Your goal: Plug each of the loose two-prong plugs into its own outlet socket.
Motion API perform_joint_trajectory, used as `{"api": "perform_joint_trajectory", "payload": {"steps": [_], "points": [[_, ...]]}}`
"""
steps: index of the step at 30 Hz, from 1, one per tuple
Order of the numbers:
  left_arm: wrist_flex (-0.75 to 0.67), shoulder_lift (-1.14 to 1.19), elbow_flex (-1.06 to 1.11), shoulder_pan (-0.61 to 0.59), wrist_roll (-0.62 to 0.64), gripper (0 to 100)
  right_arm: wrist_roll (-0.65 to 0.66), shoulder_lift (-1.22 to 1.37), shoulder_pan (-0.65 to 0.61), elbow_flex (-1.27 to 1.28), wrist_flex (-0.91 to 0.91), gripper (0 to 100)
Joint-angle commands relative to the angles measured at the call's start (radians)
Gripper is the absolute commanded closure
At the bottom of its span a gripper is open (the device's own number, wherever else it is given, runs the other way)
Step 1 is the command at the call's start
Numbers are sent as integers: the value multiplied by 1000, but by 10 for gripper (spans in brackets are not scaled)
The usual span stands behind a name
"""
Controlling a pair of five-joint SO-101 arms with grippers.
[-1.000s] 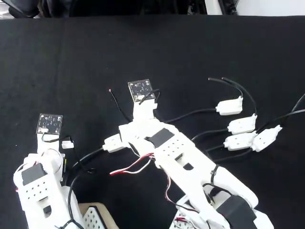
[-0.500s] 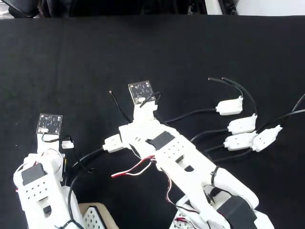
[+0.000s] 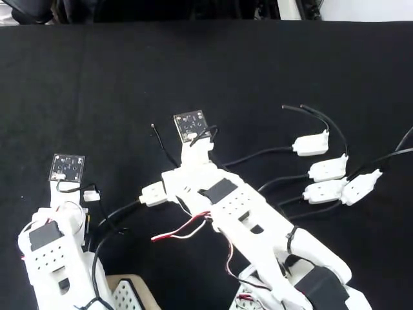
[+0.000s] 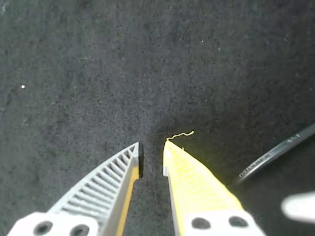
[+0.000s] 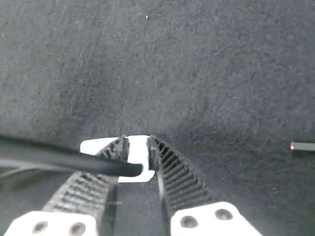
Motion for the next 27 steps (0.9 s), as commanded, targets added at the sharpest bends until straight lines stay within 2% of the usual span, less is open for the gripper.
{"api": "perform_joint_trajectory", "payload": {"steps": [1,8,22,27], "points": [[-12,-9,-4,-8,14,909,11,4,-14,-2,21,986],[-12,-9,-4,-8,14,909,6,5,-95,10,25,986],[-12,-9,-4,-8,14,909,8,12,-100,25,23,986],[-12,-9,-4,-8,14,909,12,122,-172,-19,23,986]]}}
